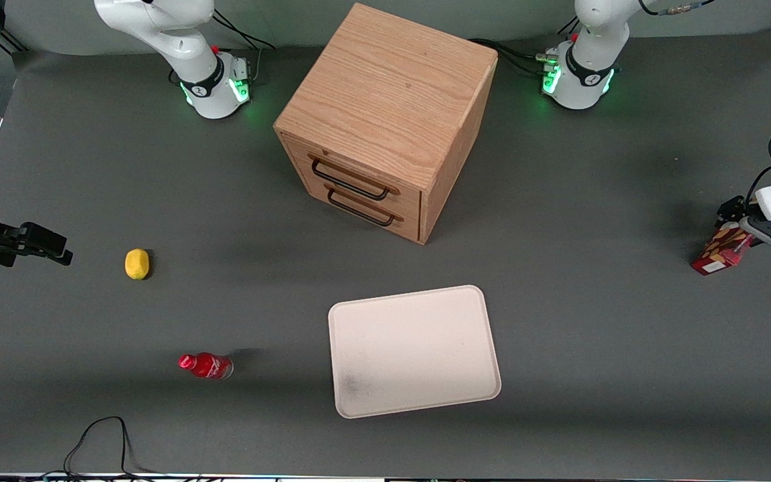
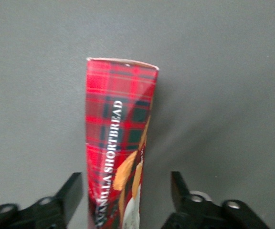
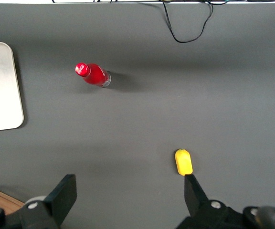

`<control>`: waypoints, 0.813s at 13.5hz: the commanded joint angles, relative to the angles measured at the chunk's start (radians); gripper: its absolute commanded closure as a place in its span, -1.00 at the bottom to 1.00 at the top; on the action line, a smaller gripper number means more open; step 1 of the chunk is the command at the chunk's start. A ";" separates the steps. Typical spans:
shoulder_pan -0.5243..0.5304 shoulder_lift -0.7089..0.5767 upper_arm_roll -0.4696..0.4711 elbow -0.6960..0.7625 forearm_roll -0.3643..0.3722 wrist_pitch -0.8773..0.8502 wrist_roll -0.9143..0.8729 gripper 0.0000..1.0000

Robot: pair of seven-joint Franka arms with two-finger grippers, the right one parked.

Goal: Place red cookie box on tray
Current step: 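Close the left gripper on the cookie box's end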

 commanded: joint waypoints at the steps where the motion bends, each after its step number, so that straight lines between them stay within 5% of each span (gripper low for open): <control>1: -0.009 -0.008 0.013 0.024 -0.007 -0.032 0.023 1.00; 7: -0.010 -0.044 0.015 0.041 -0.008 -0.092 0.028 1.00; 11: -0.009 -0.144 0.016 0.145 -0.007 -0.354 0.012 1.00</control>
